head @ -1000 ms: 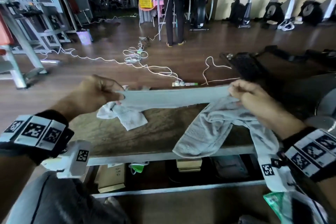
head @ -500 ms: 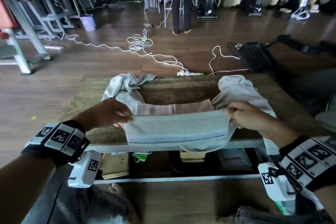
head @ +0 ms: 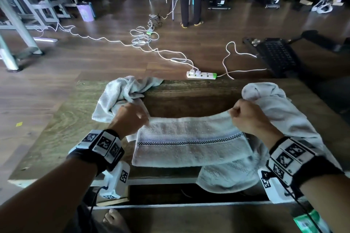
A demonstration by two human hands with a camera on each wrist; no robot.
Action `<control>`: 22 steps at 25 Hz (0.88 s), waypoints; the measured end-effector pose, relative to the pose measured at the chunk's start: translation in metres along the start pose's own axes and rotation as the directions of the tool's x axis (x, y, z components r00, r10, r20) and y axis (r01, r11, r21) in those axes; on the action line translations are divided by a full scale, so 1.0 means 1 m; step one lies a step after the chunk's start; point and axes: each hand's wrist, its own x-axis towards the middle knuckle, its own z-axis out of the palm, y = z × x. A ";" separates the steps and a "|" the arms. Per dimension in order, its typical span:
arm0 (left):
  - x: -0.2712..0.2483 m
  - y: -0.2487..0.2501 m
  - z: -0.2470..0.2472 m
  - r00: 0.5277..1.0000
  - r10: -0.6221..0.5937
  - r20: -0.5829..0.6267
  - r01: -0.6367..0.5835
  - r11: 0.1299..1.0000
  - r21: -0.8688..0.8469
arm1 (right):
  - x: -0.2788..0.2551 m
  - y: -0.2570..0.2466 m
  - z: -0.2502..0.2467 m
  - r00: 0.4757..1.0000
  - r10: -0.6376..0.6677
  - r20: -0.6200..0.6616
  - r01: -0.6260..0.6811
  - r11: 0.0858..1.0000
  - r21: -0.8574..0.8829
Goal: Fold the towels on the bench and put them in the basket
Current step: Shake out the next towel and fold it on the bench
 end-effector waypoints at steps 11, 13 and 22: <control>0.016 -0.007 -0.012 0.985 0.027 0.172 -0.042 0.996 0.083 | 0.014 -0.004 -0.002 0.998 -0.040 0.043 0.043 0.995 -0.089; 0.016 -0.005 -0.028 0.989 0.014 0.149 -0.021 0.999 0.040 | 0.010 -0.009 -0.014 0.998 -0.067 -0.013 0.066 0.997 -0.042; -0.023 0.016 -0.114 0.929 0.244 -0.280 -0.245 0.969 0.029 | -0.026 -0.034 -0.070 0.812 -0.406 -0.418 0.484 0.870 0.097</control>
